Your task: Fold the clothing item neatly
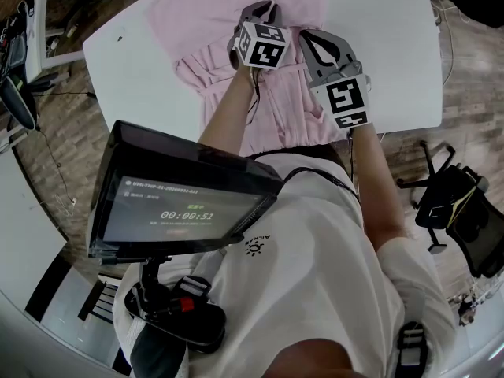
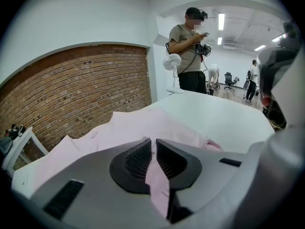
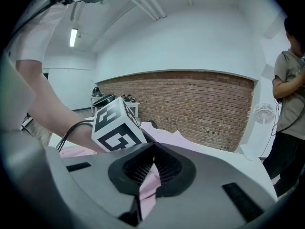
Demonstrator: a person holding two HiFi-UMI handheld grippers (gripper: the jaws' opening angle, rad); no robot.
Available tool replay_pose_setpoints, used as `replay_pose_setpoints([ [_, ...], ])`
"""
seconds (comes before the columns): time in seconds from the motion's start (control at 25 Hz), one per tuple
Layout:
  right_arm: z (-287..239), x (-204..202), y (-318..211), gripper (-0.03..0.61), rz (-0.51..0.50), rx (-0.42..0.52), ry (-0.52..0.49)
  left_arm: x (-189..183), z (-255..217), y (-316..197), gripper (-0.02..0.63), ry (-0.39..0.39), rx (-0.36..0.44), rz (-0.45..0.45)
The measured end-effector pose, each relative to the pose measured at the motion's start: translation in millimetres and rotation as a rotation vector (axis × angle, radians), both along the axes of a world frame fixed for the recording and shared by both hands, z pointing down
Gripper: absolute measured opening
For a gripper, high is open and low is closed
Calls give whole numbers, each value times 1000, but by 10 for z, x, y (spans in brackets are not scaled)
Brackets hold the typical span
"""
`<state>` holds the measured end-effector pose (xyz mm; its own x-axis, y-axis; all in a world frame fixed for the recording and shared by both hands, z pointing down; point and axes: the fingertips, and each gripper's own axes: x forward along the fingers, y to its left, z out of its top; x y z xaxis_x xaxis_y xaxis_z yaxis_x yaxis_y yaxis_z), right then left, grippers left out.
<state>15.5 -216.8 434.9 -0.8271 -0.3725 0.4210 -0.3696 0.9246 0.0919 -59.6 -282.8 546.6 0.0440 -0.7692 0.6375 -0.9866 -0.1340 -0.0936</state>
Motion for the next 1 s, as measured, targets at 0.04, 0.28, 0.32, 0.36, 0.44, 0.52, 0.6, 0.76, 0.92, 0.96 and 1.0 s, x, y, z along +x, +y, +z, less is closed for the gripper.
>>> replay_pose_setpoints([
  [0.04, 1, 4, 2, 5, 1, 0, 1, 24, 5, 2, 35, -2, -1, 7],
  [0.28, 18, 11, 11, 5, 2, -3, 4, 98, 42, 28, 35, -15, -10, 31],
  [0.32, 20, 11, 13, 5, 2, -4, 4, 102, 53, 34, 35, -20, -14, 35],
  [0.36, 19, 10, 13, 5, 2, -4, 4, 104, 64, 37, 35, -25, -17, 39],
  [0.44, 16, 12, 12, 5, 2, -4, 4, 109, 85, 38, 35, -36, -24, 46],
  [0.52, 20, 21, 12, 5, 4, -6, 6, 119, 105, 35, 35, -49, -29, 54],
  [0.6, 27, 31, 14, 5, 6, -7, 9, 134, 120, 33, 35, -58, -29, 65],
  [0.76, 37, 52, 10, 5, 11, -9, 12, 221, 151, 39, 37, -51, -33, 109],
  [0.92, 58, 62, -2, 5, 14, -12, 14, 369, 205, 78, 96, -11, -51, 172],
  [0.96, 68, 63, -4, 5, 14, -13, 15, 403, 221, 95, 107, 0, -56, 184],
  [1.0, 77, 63, -7, 5, 14, -13, 17, 434, 236, 112, 114, 11, -61, 194],
])
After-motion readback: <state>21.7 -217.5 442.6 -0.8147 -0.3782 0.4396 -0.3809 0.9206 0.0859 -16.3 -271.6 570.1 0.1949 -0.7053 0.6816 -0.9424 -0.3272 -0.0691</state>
